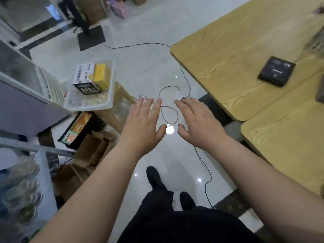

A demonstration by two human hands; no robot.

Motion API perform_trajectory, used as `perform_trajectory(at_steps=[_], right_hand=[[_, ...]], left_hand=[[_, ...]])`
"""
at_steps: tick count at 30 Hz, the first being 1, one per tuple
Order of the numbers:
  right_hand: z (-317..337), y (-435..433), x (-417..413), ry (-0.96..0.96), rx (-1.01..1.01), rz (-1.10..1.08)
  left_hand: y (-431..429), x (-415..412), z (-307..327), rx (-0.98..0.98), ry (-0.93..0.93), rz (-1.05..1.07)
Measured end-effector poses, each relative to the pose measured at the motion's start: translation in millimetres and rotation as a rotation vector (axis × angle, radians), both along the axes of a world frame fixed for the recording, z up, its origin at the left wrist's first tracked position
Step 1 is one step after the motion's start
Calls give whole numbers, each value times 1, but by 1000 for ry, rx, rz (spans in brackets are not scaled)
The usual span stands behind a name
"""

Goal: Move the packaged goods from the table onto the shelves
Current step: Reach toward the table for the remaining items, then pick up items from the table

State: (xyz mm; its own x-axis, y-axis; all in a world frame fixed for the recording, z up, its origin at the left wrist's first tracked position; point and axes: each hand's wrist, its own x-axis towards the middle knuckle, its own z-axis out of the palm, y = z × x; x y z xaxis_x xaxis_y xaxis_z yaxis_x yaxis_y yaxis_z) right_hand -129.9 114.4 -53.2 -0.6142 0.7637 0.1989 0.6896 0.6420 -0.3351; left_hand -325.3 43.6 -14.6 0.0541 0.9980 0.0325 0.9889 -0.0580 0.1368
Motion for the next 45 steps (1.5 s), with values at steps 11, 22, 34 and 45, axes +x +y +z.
perform_trajectory(at_steps=[11,22,34,45], right_hand=[[15,37,95,-203,1,-515],[13,-43,174,-191,-92,-1116],[-16,-147,340,-67,-233,-1474],[-51,-156,507,-461,-562,-1261]], left_hand=[[150,81,-16,-35,-49,-534],[174,218,-33,-109,-52,-1055],[112,405,-54,-243,90,-1328],[49,563,-92,-338,334,-1227]])
